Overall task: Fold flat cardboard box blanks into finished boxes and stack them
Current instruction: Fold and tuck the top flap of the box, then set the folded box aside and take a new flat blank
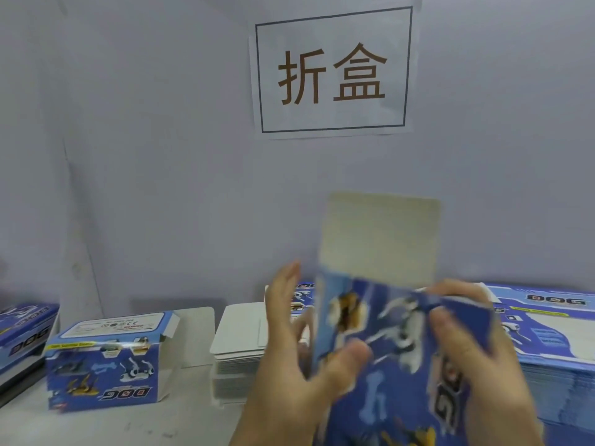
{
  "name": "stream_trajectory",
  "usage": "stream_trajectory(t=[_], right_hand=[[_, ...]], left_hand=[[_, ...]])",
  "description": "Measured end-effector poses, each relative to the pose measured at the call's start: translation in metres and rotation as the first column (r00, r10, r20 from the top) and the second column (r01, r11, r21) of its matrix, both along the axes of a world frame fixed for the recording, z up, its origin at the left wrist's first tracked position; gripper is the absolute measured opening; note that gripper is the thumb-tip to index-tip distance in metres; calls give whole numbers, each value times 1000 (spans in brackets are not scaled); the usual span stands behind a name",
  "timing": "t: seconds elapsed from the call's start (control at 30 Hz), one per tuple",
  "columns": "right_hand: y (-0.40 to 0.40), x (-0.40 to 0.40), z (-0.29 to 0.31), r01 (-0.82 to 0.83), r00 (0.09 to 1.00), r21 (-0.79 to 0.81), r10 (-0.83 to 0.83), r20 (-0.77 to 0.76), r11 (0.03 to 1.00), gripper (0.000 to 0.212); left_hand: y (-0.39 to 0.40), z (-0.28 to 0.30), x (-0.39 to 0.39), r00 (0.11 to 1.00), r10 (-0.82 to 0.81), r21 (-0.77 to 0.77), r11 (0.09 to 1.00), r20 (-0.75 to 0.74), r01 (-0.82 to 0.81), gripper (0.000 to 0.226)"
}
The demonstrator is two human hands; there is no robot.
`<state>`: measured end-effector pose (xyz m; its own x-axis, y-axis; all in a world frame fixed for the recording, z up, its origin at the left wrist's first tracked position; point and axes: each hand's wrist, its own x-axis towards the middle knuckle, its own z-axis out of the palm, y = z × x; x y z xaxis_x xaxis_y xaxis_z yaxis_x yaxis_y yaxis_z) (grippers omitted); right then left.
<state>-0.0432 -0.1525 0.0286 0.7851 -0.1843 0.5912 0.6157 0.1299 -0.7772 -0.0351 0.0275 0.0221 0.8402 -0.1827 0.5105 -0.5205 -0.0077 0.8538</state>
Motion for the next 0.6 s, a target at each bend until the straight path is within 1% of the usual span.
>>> stream_trajectory(t=[0.03,0.07,0.1,0.13,0.17,0.2,0.23,0.27,0.3,0.33,0.37,0.4,0.43,0.47,0.5,0.53,0.57,0.6], right_hand=[[-3,-2,5,20,1000,122,-20,1,992,18],[-11,2,8,16,1000,193,-14,-13,981,16],[-21,-6,6,-136,991,174,131,39,975,23],[-26,-7,9,-203,979,241,198,45,949,42],[-31,-9,13,-212,966,331,248,-71,920,92],[-36,-8,9,-249,954,378,294,-66,892,70],[-40,-8,8,-295,942,283,326,-72,913,51],[-38,-2,7,-378,910,228,406,-88,897,45],[-37,7,5,-353,906,248,396,-151,902,45],[-35,8,3,-268,904,267,337,-262,926,44],[-34,8,2,-256,902,236,320,-290,937,43],[-30,10,1,-248,902,216,306,-304,944,44],[-27,12,1,-228,907,207,284,-311,952,45],[-23,16,0,-172,916,165,220,-336,971,45],[-20,18,-1,-130,925,134,169,-340,982,43],[-17,21,-3,-110,922,107,141,-360,988,38],[-14,20,-3,-87,926,77,109,-360,993,31],[-12,21,-5,-54,934,19,57,-353,998,26]], left_hand=[[-4,-2,0,993,-76,144,986,-91,89,102],[0,-15,-6,981,-165,219,958,-106,184,122],[13,-23,-12,982,-103,232,963,-160,139,134],[15,-26,-16,948,-180,82,975,-261,208,130],[20,-19,-15,923,-213,15,973,-320,229,105],[25,-10,-9,910,-208,-6,975,-359,220,81],[36,-1,-2,933,-99,37,992,-346,118,63],[47,10,3,967,30,53,998,-253,-17,58],[68,24,5,974,127,-62,988,-188,-140,64],[89,32,16,953,262,-232,928,-155,-293,72],[106,43,25,910,388,-374,830,-144,-413,79],[124,53,32,857,491,-417,755,-154,-507,91],[134,62,38,807,562,-360,725,-182,-587,108],[140,65,44,772,598,-257,728,-215,-636,122],[139,64,48,751,609,-130,748,-255,-651,126],[135,58,50,745,618,3,770,-251,-638,119],[122,47,50,748,635,96,771,-192,-630,106],[109,34,51,765,637,165,768,-98,-619,88]])
